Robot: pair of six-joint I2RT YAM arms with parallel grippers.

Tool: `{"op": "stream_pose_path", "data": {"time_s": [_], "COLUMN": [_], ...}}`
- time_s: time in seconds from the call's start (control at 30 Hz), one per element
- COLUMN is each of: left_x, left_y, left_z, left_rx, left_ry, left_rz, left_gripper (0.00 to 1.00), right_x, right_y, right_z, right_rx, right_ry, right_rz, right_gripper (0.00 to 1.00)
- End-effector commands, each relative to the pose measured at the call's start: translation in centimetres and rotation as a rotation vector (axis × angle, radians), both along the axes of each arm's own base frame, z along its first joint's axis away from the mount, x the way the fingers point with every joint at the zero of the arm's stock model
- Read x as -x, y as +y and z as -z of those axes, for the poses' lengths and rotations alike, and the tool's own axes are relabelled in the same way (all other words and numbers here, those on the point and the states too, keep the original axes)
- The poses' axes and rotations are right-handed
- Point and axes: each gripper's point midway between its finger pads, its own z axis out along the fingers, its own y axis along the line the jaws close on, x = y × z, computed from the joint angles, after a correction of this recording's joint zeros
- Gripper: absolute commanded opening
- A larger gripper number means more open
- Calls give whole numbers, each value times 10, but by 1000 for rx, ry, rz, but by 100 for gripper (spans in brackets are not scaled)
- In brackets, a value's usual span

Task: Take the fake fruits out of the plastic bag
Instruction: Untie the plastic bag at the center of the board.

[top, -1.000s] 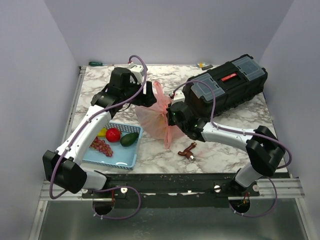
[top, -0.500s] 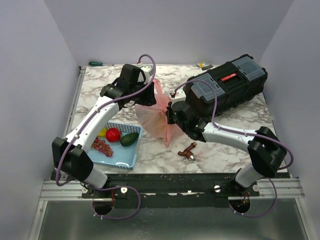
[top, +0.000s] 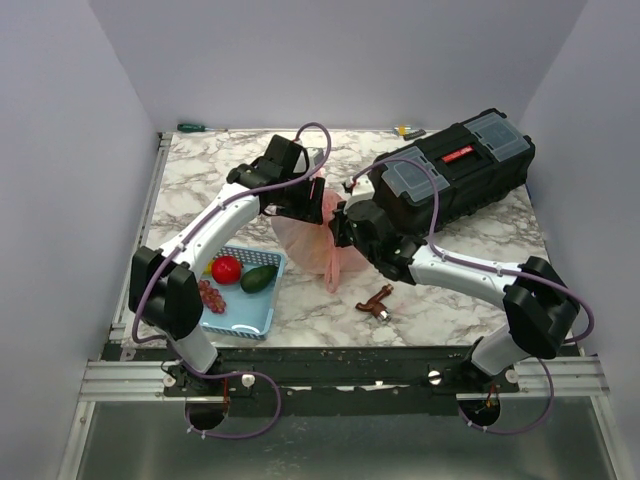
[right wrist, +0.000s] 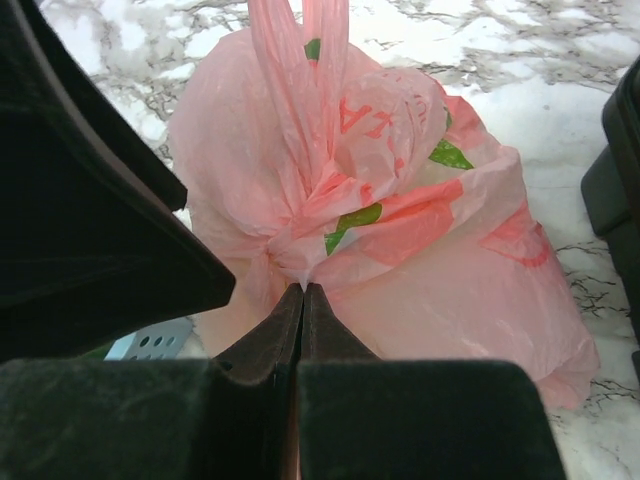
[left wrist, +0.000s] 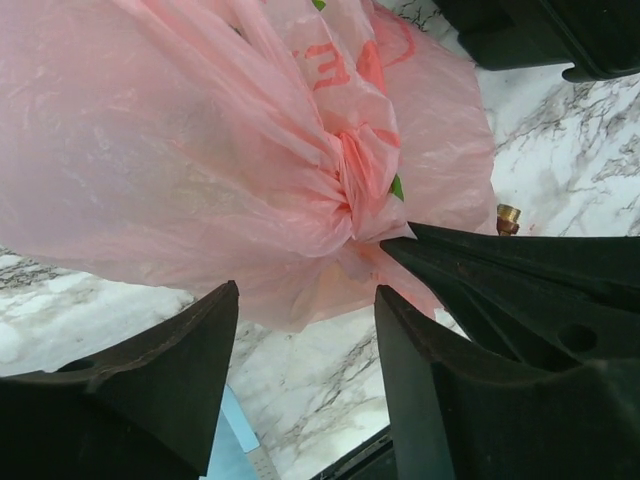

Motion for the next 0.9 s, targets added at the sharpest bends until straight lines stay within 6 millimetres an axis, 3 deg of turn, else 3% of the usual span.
{"op": "stream_pose_path", "data": {"time_s": [0.0,0.17,0.27,0.43,0.87], "left_x": [-8,-14,-16,-13,-2], "left_y": [-4,-3,-3,-5,-22], "left_z": [-4,3,4,4,16], "left_rx": [-2,-29,-35,-31,-46], "left_ry": [-25,-21,-24,-18,28], "left_rz": [-2,-11,-10,1,51], "left_gripper": [60,63,48,45,50], "right_x": [4,11,14,20,20], "right_y": [10,13,11,6,3], "right_z": [-2,1,4,8,5], "right_rx": [-31,-48,-42,-41,-48], "right_ry": [21,30,39,42,36], "right_rz": [-53,-90,-96,-99,-87], "right_gripper": [1,1,1,1,1]}}
